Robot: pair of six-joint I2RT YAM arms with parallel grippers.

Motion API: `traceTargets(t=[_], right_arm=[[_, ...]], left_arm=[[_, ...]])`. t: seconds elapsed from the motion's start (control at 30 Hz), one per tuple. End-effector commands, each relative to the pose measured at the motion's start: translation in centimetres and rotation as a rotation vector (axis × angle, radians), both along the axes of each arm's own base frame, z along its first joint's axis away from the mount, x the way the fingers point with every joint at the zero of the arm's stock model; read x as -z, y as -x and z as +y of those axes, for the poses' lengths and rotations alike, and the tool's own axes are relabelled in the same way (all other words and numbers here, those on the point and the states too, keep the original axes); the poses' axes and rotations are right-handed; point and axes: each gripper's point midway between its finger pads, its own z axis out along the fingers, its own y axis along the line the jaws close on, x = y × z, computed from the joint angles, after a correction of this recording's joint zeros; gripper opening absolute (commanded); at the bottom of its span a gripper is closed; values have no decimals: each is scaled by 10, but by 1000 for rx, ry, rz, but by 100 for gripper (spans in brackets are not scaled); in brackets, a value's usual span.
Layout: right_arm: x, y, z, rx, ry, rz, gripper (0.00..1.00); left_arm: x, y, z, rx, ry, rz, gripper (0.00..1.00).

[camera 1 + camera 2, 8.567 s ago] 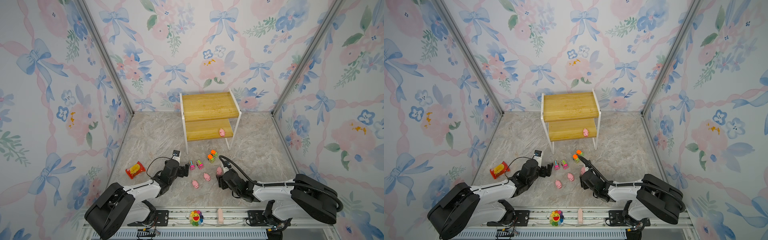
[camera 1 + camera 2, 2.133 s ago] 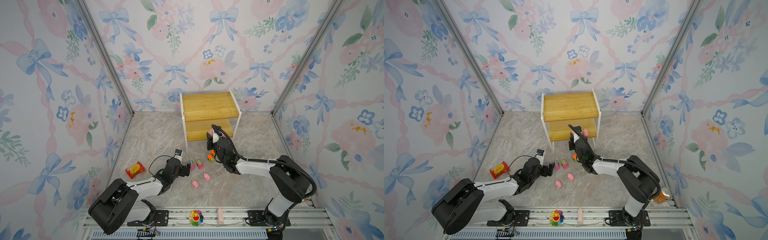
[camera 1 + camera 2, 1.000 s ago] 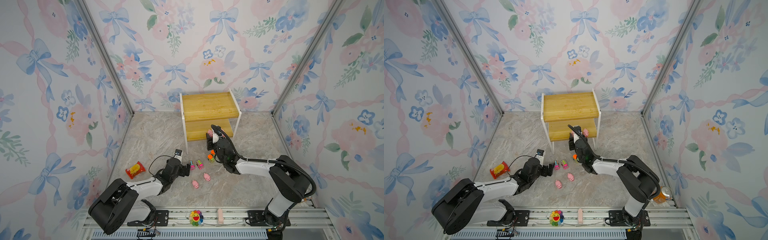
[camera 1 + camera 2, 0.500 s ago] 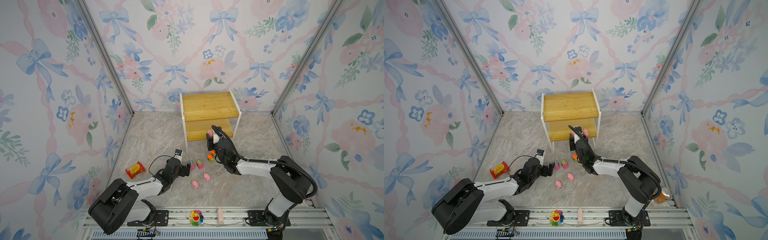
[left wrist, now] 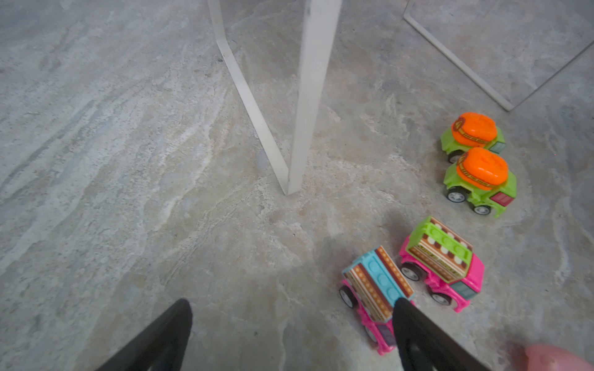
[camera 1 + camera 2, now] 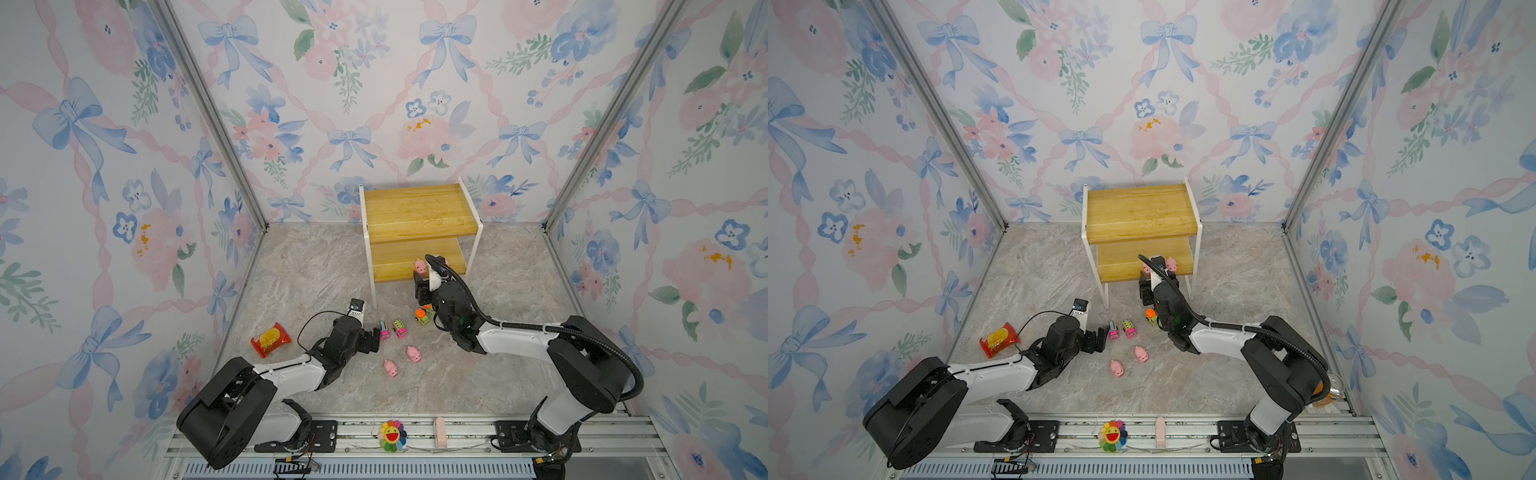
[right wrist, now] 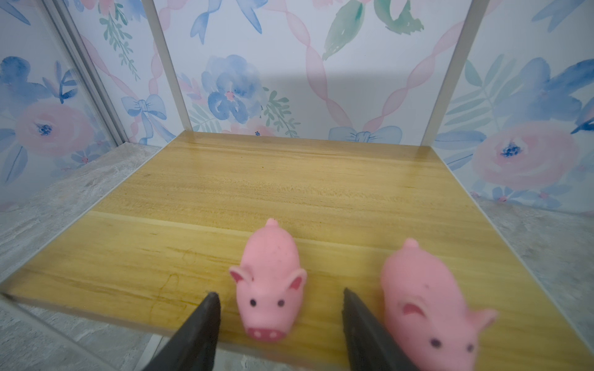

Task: Place and organize the plastic toys onto the shelf
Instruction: 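Lower the pig onto the lower shelf beside the first pig and open, then withdraw the right gripper from the shelf back over the floor pigs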

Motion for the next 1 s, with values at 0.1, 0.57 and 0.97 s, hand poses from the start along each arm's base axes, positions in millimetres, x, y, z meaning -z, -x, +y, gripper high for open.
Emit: traceTargets(t=[0.1, 0.57, 0.97], right_arm=[[9, 11, -4, 0, 45, 31, 66], [7, 34, -10, -4, 89, 44, 69], [59, 117, -30, -194, 195, 317, 71]], left_arm=[[-3, -2, -2, 14, -9, -9, 98], [-3, -1, -2, 18, -6, -9, 98], [-2, 0, -3, 27, -1, -3, 98]])
